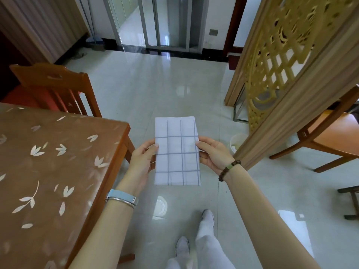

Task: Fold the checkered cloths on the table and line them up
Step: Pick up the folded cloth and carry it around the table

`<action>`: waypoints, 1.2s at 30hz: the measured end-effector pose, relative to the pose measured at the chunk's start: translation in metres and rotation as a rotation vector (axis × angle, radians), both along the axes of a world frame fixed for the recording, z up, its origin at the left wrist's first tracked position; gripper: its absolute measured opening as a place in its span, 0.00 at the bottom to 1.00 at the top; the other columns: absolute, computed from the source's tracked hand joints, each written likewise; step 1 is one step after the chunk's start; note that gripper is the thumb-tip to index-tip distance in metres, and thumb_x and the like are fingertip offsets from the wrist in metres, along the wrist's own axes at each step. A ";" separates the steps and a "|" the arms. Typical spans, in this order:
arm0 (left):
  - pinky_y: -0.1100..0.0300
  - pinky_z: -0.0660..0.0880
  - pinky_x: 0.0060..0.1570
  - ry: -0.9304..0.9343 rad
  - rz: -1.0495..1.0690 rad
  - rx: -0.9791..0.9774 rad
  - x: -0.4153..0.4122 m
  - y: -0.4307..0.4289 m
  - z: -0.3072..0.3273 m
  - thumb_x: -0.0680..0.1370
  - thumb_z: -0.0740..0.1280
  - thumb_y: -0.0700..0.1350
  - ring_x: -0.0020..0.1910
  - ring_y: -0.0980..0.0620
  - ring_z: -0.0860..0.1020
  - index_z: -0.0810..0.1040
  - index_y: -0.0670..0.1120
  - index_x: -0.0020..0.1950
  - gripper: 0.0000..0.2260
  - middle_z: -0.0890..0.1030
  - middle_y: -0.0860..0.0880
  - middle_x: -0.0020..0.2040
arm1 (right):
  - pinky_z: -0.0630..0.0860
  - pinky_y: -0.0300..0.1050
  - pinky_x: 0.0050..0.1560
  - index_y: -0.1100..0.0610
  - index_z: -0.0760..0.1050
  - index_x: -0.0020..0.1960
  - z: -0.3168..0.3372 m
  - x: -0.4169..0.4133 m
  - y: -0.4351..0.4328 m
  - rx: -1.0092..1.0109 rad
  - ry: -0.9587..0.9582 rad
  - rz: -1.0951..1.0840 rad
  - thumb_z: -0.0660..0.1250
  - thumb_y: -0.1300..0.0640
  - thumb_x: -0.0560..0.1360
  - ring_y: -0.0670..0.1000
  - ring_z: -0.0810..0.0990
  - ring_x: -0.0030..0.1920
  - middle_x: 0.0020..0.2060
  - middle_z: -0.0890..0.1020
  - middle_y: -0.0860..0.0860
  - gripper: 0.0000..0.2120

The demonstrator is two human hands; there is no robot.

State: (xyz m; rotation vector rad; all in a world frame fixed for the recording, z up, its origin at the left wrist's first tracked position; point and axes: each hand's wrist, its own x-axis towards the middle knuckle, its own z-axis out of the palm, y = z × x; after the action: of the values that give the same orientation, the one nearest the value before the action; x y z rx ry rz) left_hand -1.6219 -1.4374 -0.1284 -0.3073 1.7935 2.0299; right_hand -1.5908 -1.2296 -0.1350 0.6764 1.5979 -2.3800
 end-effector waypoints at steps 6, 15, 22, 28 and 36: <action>0.65 0.74 0.32 0.006 0.039 0.013 -0.042 0.018 -0.006 0.82 0.63 0.43 0.40 0.54 0.81 0.80 0.46 0.59 0.09 0.85 0.48 0.47 | 0.82 0.45 0.46 0.60 0.76 0.58 -0.006 -0.051 0.020 -0.017 0.004 0.046 0.62 0.64 0.79 0.52 0.83 0.41 0.47 0.83 0.57 0.09; 0.59 0.77 0.40 -0.004 0.182 0.020 -0.135 0.071 -0.012 0.82 0.63 0.41 0.42 0.52 0.83 0.80 0.47 0.55 0.07 0.85 0.49 0.44 | 0.82 0.44 0.47 0.63 0.73 0.64 -0.007 -0.160 0.070 -0.034 0.016 0.135 0.64 0.66 0.78 0.50 0.83 0.42 0.51 0.81 0.59 0.15; 0.60 0.76 0.38 -0.004 0.225 0.011 -0.199 0.110 -0.009 0.82 0.62 0.40 0.38 0.55 0.82 0.80 0.48 0.53 0.07 0.85 0.50 0.42 | 0.82 0.44 0.46 0.64 0.72 0.66 -0.005 -0.237 0.109 -0.041 -0.003 0.213 0.63 0.66 0.78 0.50 0.83 0.40 0.49 0.82 0.58 0.16; 0.61 0.77 0.40 0.002 0.228 0.013 -0.245 0.129 -0.010 0.82 0.61 0.40 0.40 0.54 0.82 0.79 0.46 0.57 0.08 0.84 0.48 0.45 | 0.82 0.42 0.46 0.63 0.72 0.64 -0.007 -0.292 0.129 -0.045 0.000 0.243 0.63 0.66 0.78 0.48 0.83 0.38 0.47 0.82 0.57 0.15; 0.59 0.76 0.40 -0.007 0.265 0.012 -0.314 0.128 -0.022 0.82 0.61 0.40 0.41 0.51 0.81 0.80 0.46 0.57 0.09 0.84 0.50 0.44 | 0.82 0.43 0.45 0.62 0.74 0.63 -0.017 -0.365 0.131 -0.046 -0.019 0.287 0.63 0.65 0.78 0.50 0.84 0.41 0.47 0.84 0.56 0.14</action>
State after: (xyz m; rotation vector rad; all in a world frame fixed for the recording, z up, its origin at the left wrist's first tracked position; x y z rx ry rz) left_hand -1.9359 -1.3090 -0.1501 -0.5748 1.8167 2.2105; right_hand -1.9553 -1.0988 -0.1516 0.4263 1.5122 -2.1876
